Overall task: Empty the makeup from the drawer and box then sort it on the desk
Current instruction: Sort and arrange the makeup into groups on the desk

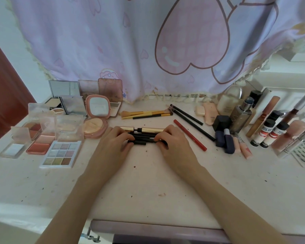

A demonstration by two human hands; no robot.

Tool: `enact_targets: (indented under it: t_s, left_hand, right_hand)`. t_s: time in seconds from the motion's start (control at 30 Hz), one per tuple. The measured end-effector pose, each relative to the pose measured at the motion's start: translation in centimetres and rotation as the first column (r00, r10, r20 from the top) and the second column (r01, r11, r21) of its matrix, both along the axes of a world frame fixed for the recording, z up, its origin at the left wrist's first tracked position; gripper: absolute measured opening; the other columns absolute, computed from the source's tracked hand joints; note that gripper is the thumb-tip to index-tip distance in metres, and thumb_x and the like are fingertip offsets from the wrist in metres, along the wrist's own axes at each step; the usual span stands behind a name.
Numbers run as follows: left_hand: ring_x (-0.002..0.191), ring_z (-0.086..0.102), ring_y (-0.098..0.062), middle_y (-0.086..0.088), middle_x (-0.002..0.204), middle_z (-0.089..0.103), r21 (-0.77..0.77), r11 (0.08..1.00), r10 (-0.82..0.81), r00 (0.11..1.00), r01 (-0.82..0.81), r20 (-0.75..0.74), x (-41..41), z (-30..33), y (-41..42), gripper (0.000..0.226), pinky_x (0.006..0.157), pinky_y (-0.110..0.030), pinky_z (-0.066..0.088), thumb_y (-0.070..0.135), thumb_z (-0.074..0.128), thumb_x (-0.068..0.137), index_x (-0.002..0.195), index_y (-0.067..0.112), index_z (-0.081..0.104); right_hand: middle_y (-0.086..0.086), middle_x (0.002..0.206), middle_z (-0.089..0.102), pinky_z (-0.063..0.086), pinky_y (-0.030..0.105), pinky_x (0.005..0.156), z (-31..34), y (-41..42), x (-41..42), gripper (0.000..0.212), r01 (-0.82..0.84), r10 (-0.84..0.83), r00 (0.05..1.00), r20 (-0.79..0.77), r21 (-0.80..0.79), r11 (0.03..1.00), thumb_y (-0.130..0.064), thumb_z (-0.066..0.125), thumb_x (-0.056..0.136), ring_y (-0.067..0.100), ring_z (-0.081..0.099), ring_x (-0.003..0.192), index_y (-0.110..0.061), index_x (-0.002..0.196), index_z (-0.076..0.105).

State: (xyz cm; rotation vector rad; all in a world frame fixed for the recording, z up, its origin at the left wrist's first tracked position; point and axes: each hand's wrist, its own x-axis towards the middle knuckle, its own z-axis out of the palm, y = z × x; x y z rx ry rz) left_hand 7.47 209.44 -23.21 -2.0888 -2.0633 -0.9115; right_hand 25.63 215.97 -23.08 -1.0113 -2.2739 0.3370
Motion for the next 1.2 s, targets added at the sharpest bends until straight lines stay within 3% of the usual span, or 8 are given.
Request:
enact_targets:
  t_s: [0.3,0.43,0.53,0.63,0.87,1.03,1.1,1.2]
  left_hand:
    - [0.079,0.054,-0.024,-0.008,0.087,0.059,0.073,0.997,-0.026,0.998,0.03,-0.057,0.5,-0.3,0.2,0.015,0.069,-0.027,0.04,-0.001,0.071,0.074,0.084,0.007,0.063]
    - [0.081,0.053,-0.022,-0.006,0.09,0.058,0.106,0.994,-0.028,0.997,0.036,-0.074,0.7,-0.3,0.1,0.016,0.072,-0.023,0.039,0.001,0.068,0.077,0.09,0.008,0.063]
    - [0.081,0.05,-0.019,-0.005,0.089,0.057,0.133,0.989,-0.058,0.994,0.071,-0.096,0.7,-0.3,-0.1,0.008,0.07,-0.025,0.041,0.011,0.061,0.084,0.09,0.009,0.065]
    - [0.08,0.045,-0.017,-0.003,0.085,0.058,0.109,0.988,-0.097,0.986,0.112,-0.134,0.5,-0.6,0.0,0.029,0.068,-0.032,0.046,0.027,0.046,0.087,0.086,0.011,0.071]
    - [0.081,0.046,-0.016,0.0,0.084,0.06,0.068,0.992,-0.092,0.984,0.103,-0.154,0.3,-0.9,0.1,0.035,0.066,-0.032,0.047,0.033,0.043,0.088,0.094,0.015,0.073]
    - [0.083,0.048,-0.015,0.0,0.089,0.06,0.119,0.987,-0.093,0.985,0.11,-0.145,0.7,-0.4,-0.2,0.024,0.068,-0.031,0.048,0.028,0.05,0.089,0.096,0.015,0.069]
    - [0.086,0.053,-0.018,-0.003,0.098,0.06,0.173,0.98,-0.076,0.99,0.095,-0.118,1.0,0.0,-0.5,0.02,0.073,-0.031,0.049,0.018,0.064,0.085,0.104,0.013,0.063]
    - [0.092,0.055,-0.018,-0.005,0.112,0.057,0.184,0.979,-0.075,0.995,0.084,-0.059,1.4,0.2,-0.7,0.043,0.081,-0.024,0.044,0.023,0.068,0.081,0.12,0.013,0.053]
  right_hand:
    - [0.005,0.094,0.06,0.039,0.027,0.078,0.1,-0.4,0.2,0.011,0.032,-0.031,0.998,-0.049,0.034,0.999,-0.009,0.062,0.086,0.017,0.052,0.083,-0.01,0.095,0.068]
    - [0.006,0.097,0.059,0.042,0.029,0.082,0.9,0.3,1.7,0.015,0.233,-0.228,0.966,-0.12,0.035,0.972,-0.012,0.061,0.088,0.015,0.051,0.087,-0.007,0.1,0.066]
    - [0.008,0.113,0.052,0.04,0.031,0.09,1.4,1.2,3.2,0.027,0.402,-0.399,0.916,0.051,-0.08,0.912,-0.02,0.055,0.092,0.021,0.048,0.106,-0.006,0.114,0.06]
    - [0.009,0.121,0.048,0.039,0.032,0.093,1.7,1.6,3.7,0.032,0.483,-0.45,0.867,0.214,-0.137,0.865,-0.026,0.05,0.095,0.022,0.043,0.111,-0.008,0.121,0.055]
    - [0.01,0.115,0.053,0.043,0.032,0.088,1.9,1.9,3.4,0.025,0.532,-0.498,0.833,0.243,-0.1,0.841,-0.014,0.044,0.097,0.022,0.047,0.106,-0.007,0.117,0.056]
    - [0.005,0.112,0.05,0.043,0.021,0.071,3.0,0.7,3.8,0.022,0.406,-0.419,0.906,-0.051,-0.167,0.898,-0.017,0.045,0.097,0.009,0.049,0.08,-0.008,0.113,0.056]
    - [-0.004,0.104,0.046,0.037,0.011,0.062,3.5,0.0,3.9,0.017,0.267,-0.283,0.958,-0.051,-0.212,0.94,-0.018,0.048,0.095,0.002,0.046,0.07,-0.013,0.109,0.057]
    - [-0.011,0.091,0.05,0.038,0.007,0.06,3.8,-1.1,3.7,0.014,0.082,-0.078,0.997,0.023,-0.289,0.954,-0.021,0.051,0.094,-0.001,0.048,0.071,-0.02,0.105,0.059]
